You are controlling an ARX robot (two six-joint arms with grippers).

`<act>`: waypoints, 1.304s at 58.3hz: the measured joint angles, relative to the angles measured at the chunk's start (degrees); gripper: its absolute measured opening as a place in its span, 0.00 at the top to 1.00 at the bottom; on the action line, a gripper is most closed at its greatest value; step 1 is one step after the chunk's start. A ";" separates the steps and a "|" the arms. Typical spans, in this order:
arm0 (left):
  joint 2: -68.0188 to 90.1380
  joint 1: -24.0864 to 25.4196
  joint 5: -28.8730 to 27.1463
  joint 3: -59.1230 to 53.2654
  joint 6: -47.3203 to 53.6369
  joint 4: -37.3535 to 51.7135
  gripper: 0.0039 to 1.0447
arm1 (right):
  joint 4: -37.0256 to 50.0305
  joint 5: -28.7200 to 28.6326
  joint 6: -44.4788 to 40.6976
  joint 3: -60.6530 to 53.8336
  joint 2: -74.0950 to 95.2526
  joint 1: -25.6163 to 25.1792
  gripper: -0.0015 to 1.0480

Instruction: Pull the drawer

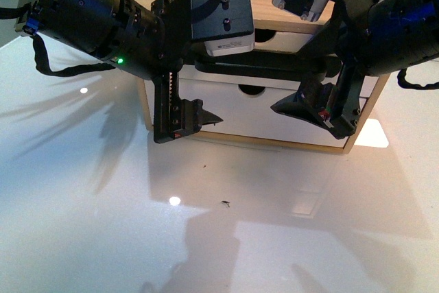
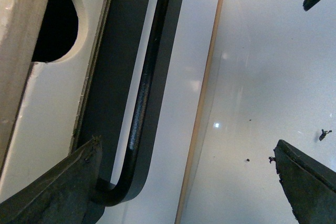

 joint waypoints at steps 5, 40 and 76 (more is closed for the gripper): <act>0.74 -0.02 -0.33 0.00 0.00 1.20 0.07 | 0.17 0.24 0.04 0.68 1.14 0.00 0.09; 1.64 -0.87 -0.98 0.39 1.95 -0.81 0.07 | -1.77 -0.11 -0.11 2.05 4.07 -0.13 0.09; -2.58 -1.22 0.33 -1.77 9.79 -11.58 0.07 | -9.20 -3.63 -4.00 -1.60 -0.96 0.20 0.09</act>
